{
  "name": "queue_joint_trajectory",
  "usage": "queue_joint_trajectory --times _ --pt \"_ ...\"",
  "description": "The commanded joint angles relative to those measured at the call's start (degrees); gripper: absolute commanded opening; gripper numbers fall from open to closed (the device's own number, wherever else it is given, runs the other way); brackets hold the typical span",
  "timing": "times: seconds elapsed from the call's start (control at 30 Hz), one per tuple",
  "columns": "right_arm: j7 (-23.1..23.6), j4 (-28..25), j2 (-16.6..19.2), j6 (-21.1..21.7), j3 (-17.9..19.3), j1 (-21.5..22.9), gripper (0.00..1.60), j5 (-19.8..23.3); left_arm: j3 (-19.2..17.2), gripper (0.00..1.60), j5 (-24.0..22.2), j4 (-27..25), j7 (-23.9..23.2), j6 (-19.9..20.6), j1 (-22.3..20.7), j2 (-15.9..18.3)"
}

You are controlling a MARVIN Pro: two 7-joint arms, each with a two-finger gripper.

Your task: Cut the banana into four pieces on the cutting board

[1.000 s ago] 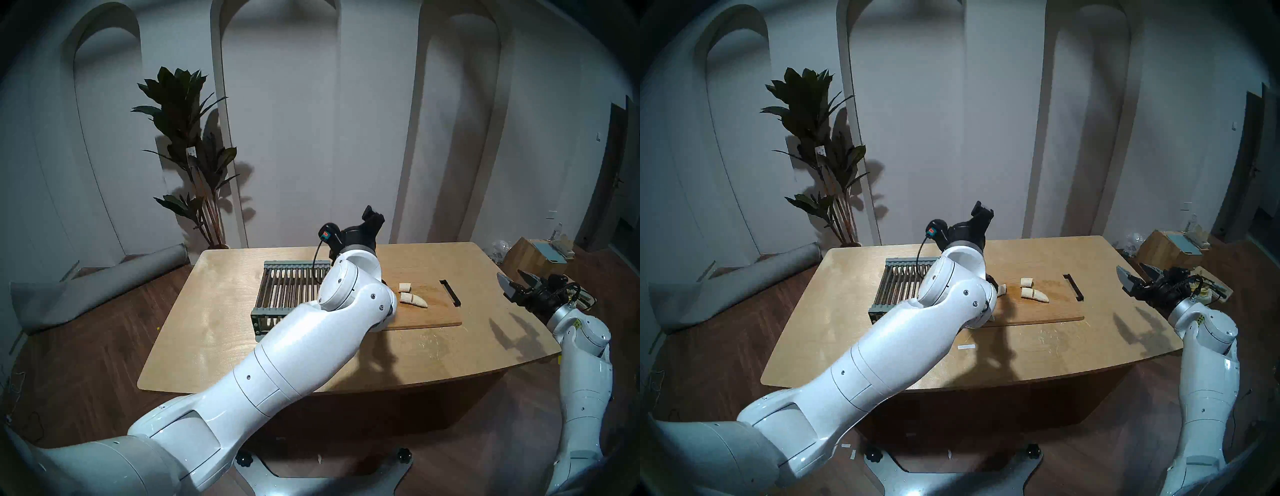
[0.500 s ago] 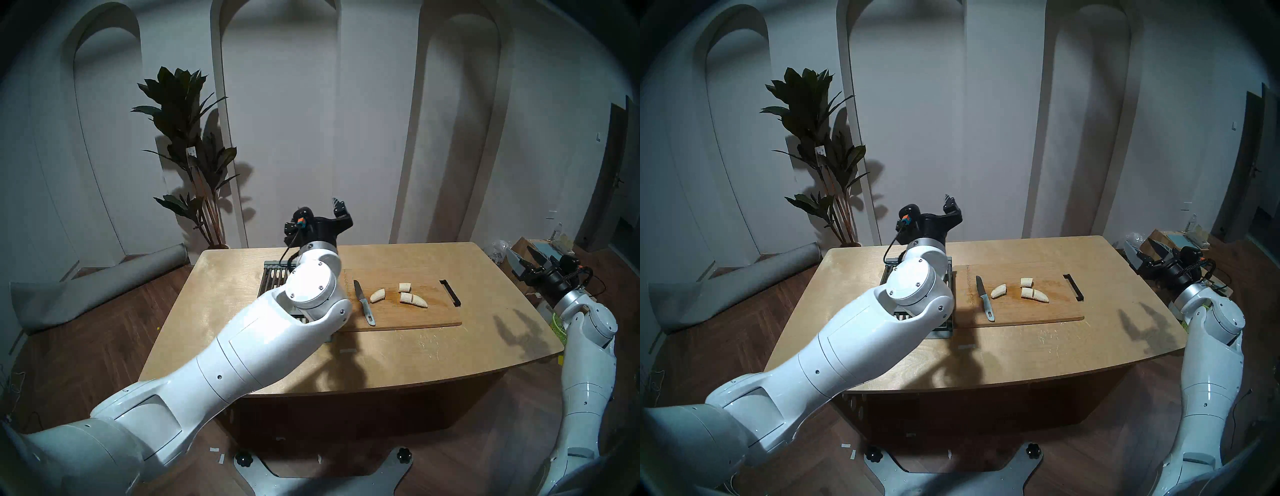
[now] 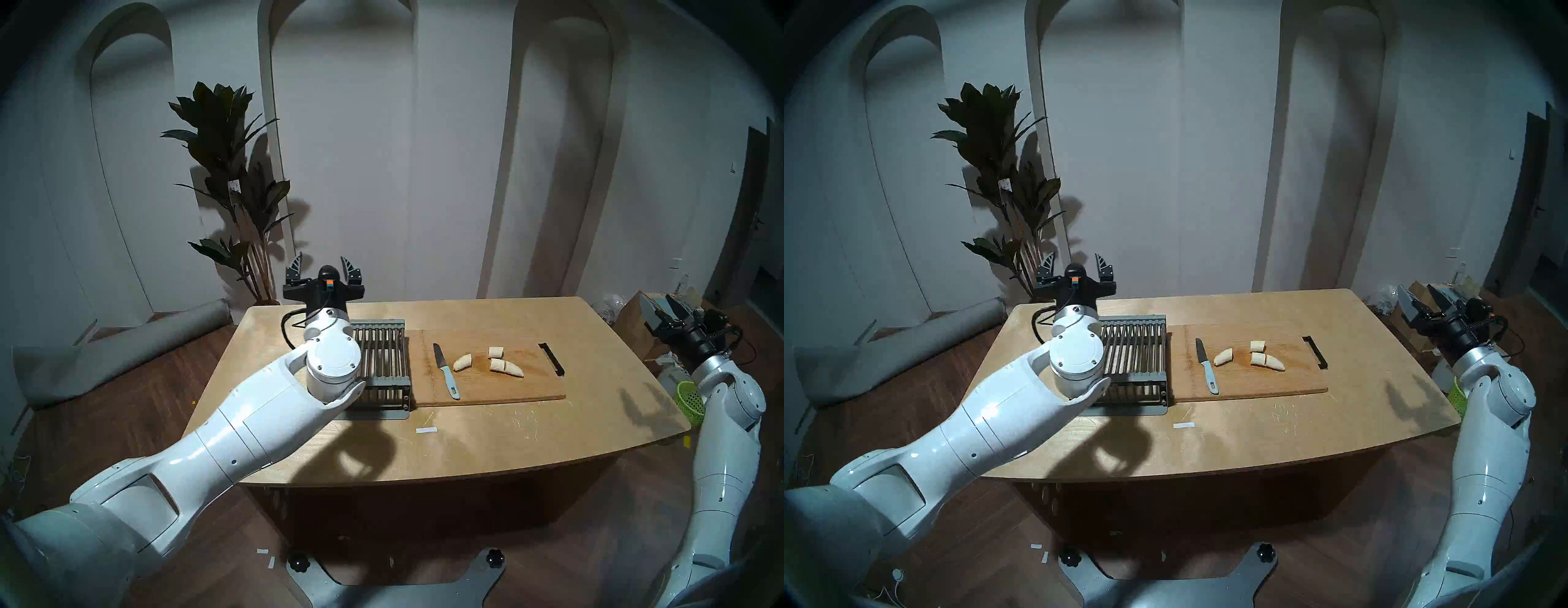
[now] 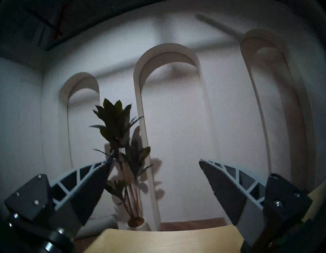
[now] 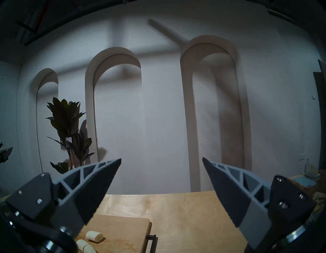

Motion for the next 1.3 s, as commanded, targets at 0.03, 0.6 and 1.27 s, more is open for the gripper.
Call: queue_joint_trajectory --times 0.03,0.6,1.27 --pt "-1.8 -3.7 -1.2 0.9 1.7 -1.8 1.60 -0.3 -6.4 1.60 -0.3 -6.4 -2.6 -5.8 -0.1 7.0" --pt "-8.0 -11.9 -8.3 3.5 0.4 -5.9 1.60 -2.9 -12.4 1.60 -22.5 -15.0 -16.8 -18.0 8.9 16.9" --pt "-13.7 -19.2 -16.8 2.3 0.2 -11.8 1.60 -6.2 -8.2 1.60 -37.1 -15.5 -36.6 -15.3 8.7 27.0"
